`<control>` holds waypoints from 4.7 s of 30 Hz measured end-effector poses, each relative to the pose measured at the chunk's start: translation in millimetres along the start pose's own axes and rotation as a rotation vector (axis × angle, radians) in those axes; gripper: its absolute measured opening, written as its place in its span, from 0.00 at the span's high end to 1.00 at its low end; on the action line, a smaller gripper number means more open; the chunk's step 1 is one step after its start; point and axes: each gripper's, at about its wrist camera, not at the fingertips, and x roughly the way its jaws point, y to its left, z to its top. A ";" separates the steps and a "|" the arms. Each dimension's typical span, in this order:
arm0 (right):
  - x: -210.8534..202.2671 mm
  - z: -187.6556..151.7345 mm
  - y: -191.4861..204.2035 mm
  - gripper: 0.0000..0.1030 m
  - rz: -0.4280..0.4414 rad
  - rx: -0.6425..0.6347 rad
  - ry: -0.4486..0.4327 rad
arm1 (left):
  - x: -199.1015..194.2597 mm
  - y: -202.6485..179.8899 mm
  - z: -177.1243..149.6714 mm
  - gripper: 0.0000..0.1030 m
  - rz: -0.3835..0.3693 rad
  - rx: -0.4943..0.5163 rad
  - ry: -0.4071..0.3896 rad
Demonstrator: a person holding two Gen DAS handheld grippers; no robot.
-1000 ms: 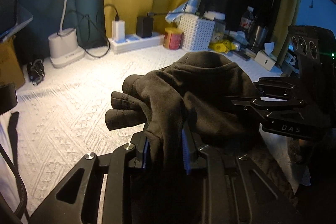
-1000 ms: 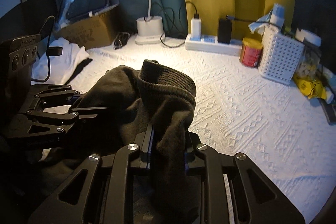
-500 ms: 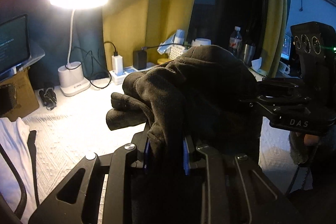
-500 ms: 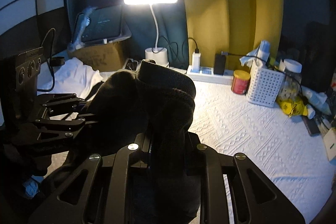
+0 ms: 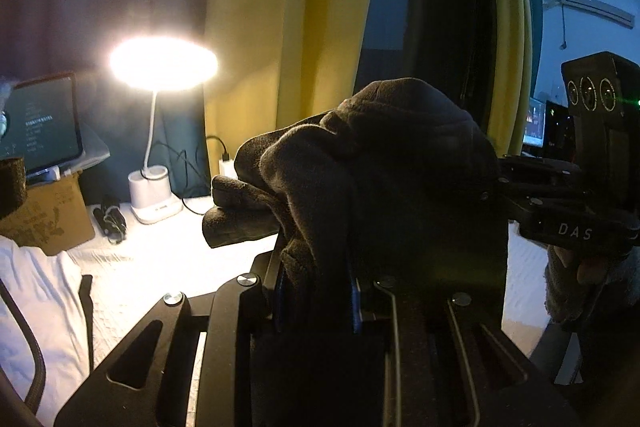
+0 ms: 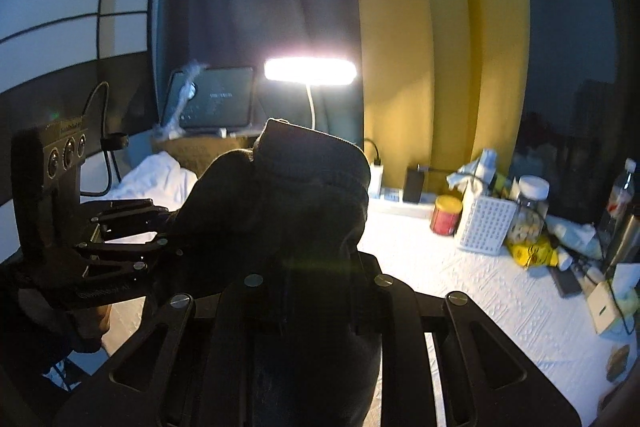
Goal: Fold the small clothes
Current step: 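Hold the folded shirt up high with both grippers, then lower the held shirt back onto the bed with both grippers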
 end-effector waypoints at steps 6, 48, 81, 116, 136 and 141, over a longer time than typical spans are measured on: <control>-26.0 17.6 14.1 0.79 0.011 -0.040 -0.074 | -29.0 -8.8 13.6 0.79 0.024 0.039 -0.074; -38.7 82.8 194.4 0.79 0.376 -0.278 -0.274 | -198.4 65.1 7.4 0.79 0.373 0.113 -0.221; 106.0 35.7 118.3 0.79 0.267 -0.051 0.016 | -56.1 123.3 -26.2 0.79 0.249 0.006 0.058; 300.6 -42.9 52.3 0.76 0.235 0.168 0.382 | 72.8 229.2 -77.1 0.76 0.165 -0.254 0.447; 310.7 -46.5 12.7 0.58 0.158 0.298 0.390 | 109.3 251.9 -61.7 0.73 0.286 -0.071 0.506; 312.3 -52.0 7.0 0.45 0.102 0.301 0.422 | 104.5 246.1 -59.5 0.73 0.330 -0.023 0.493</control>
